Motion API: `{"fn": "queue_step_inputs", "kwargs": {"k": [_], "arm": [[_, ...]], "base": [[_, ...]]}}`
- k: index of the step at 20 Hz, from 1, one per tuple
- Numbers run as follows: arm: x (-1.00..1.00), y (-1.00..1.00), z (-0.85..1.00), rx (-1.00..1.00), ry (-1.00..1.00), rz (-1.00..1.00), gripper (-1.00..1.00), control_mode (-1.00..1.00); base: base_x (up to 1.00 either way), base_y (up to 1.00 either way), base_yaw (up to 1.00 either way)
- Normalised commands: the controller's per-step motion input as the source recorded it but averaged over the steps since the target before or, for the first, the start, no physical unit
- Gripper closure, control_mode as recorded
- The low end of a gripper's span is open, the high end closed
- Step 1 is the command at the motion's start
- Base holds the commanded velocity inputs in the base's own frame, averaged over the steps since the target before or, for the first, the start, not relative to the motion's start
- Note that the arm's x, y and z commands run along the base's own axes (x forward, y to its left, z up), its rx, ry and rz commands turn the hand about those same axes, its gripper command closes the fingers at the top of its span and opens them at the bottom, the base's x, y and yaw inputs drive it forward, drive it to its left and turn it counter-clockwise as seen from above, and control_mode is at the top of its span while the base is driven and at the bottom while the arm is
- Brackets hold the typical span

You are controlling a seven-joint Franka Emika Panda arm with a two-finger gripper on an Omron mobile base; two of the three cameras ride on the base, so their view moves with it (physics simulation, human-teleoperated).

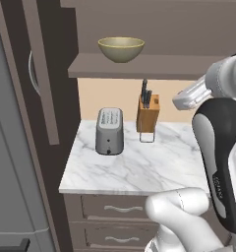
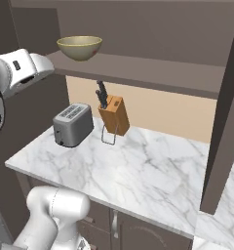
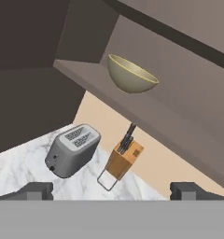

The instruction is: Move the bowls from the cabinet to the plates on the dining table.

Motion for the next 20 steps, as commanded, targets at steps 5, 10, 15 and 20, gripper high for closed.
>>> {"fn": "queue_step_inputs", "kwargs": {"k": [5,10,15,20], "arm": [[0.1,0.1,0.16,-0.07,-0.03,0.0,-1.0,-1.0],[0.19,0.06,0.03,-0.08,-0.06,0.0,-1.0,-1.0],[0.21,0.08,0.04,-0.08,-0.07,0.01,-1.0,-1.0],[0.18,0.11,0.11,-0.07,-0.03,0.01,-1.0,-1.0]], "base": [[0.0,0.0,0.0],[0.0,0.0,0.0],[0.0,0.0,0.0],[0.0,0.0,0.0]]}}
